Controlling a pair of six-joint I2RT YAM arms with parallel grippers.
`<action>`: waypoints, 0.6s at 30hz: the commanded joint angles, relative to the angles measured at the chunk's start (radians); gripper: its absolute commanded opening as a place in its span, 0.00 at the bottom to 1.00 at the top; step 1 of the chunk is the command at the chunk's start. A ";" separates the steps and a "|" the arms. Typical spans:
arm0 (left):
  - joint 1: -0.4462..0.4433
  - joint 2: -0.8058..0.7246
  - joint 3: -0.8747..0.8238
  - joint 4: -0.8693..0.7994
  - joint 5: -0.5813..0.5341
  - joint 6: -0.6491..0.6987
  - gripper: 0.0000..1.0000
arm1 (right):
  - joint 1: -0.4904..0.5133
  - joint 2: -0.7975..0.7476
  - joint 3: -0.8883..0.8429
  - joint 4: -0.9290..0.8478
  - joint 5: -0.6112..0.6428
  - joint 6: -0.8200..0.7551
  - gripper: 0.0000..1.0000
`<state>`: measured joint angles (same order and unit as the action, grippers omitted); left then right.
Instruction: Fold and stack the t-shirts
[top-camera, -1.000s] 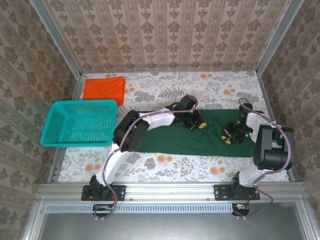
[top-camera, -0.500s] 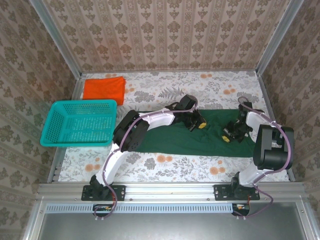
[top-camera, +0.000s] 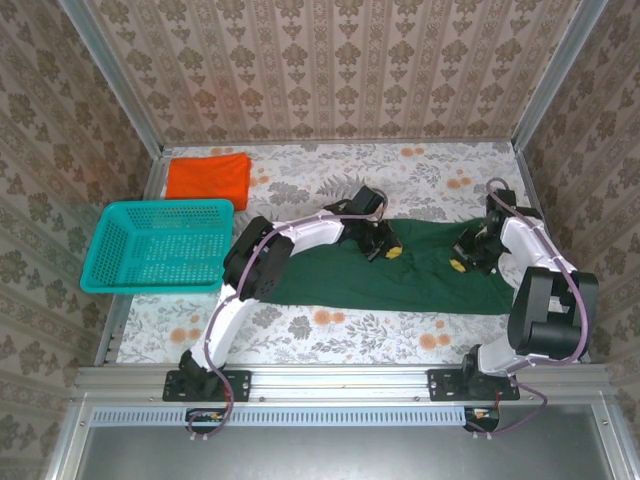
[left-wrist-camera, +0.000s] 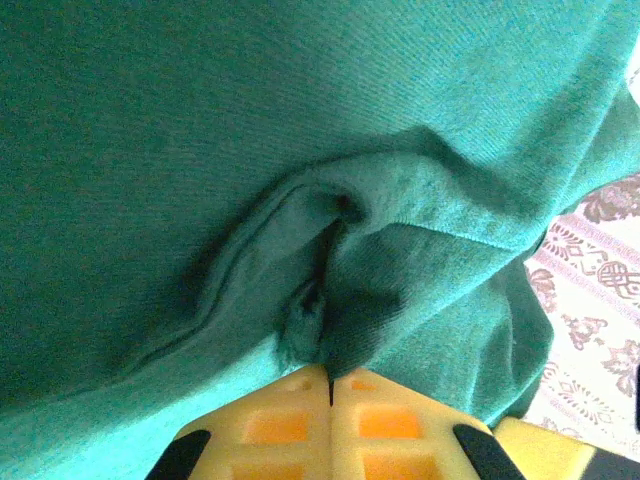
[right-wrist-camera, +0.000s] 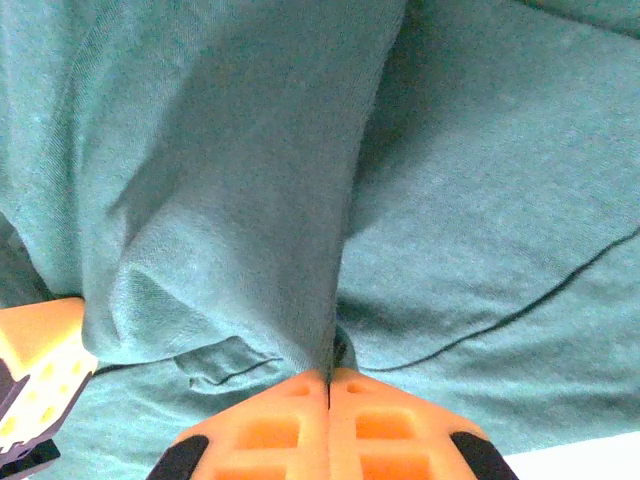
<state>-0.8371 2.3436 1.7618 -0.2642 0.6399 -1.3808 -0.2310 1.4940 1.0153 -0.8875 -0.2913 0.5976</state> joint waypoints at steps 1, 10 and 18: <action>0.016 -0.043 0.043 -0.104 0.082 0.074 0.00 | -0.036 -0.031 0.032 -0.097 -0.004 -0.028 0.00; 0.056 0.006 0.148 -0.170 0.171 0.114 0.00 | -0.097 -0.016 0.074 -0.123 -0.083 -0.036 0.00; 0.056 0.031 0.196 -0.218 0.276 0.137 0.03 | -0.129 -0.020 0.076 -0.164 -0.143 -0.047 0.00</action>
<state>-0.7811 2.3497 1.9511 -0.4210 0.8463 -1.2842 -0.3466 1.4837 1.0893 -0.9829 -0.3965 0.5735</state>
